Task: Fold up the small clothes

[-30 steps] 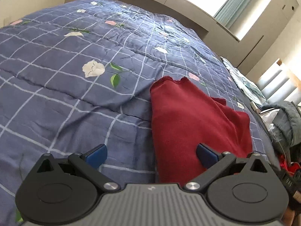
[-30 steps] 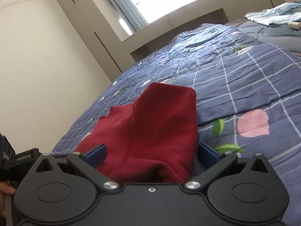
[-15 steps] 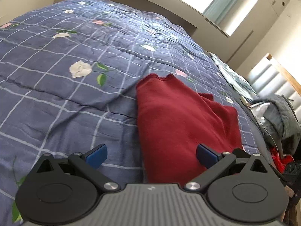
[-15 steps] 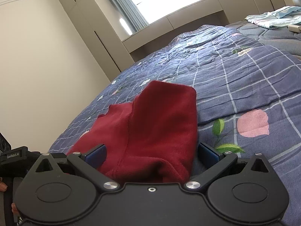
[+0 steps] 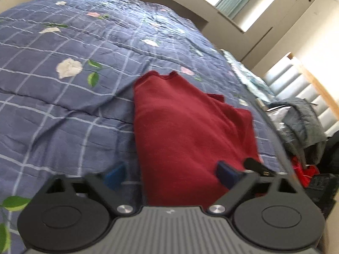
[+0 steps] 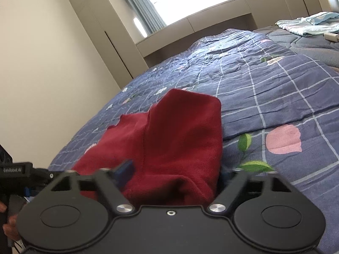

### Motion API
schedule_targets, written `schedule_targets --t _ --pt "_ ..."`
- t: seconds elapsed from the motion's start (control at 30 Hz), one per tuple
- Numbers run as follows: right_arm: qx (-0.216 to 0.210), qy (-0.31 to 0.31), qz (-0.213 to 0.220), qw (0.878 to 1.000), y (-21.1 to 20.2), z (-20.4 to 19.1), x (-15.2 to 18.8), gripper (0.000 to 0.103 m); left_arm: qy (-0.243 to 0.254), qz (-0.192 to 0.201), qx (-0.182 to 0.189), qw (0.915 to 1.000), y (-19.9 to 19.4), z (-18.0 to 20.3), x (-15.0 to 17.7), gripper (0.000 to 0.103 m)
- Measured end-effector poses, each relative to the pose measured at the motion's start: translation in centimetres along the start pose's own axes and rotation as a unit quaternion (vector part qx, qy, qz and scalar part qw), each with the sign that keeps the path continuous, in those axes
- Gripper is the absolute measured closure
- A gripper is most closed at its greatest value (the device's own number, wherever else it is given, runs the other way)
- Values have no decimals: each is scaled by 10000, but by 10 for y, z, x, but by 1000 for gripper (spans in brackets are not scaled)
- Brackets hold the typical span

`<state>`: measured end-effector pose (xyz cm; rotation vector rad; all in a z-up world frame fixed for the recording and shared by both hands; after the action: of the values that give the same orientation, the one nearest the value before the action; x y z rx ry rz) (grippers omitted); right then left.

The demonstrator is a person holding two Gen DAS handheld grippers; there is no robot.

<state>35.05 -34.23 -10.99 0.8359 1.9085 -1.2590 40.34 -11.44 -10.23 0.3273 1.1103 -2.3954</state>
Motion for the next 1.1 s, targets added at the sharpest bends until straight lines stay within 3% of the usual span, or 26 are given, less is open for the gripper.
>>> schedule_targets --t 0.07,0.17,0.23,0.3,0.5,0.73,0.8,0.9,1.1 --pt "33 -7 -36 10000 0 -3 -1 51 -36 -45 35 10000 1 4 -1 33" --pt "109 4 20 9999 -2 -11 -4 63 76 23 -172 9998 -2 9 -5 53" --pt "206 -71 60 9997 -3 -19 -8 70 155 75 -199 9997 -7 13 -7 65" --pt "241 -132 141 9995 -6 -28 -13 73 329 150 -212 9991 -15 20 -8 69" --pt "-77 -282 190 9994 0 -72 -25 77 789 613 -355 9944 -52 27 -19 71" --pt "-230 -446 89 9987 24 -122 -19 78 724 892 -677 9911 -97 -7 -33 71" --pt "-131 -476 74 9988 25 -126 -17 76 634 842 -737 9917 -99 -20 -32 70" --pt "15 -479 22 9988 21 -126 -16 63 425 721 -734 9938 -95 -40 -26 68" --pt "392 -726 92 9965 -8 -130 -16 29 44 685 -869 9938 -97 -56 -19 46"
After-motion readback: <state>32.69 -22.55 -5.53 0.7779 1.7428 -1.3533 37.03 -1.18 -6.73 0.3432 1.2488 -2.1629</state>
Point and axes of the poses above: each gripper's, at about its wrist camera, not at the fingertips, and y roughly the way its jaws point, z to its right, x to its underside, the point moved 6 cm from there along y, roughly the way its jaws point, and after that the axes turned 13 degrees about -y, right-handed, at the moved point
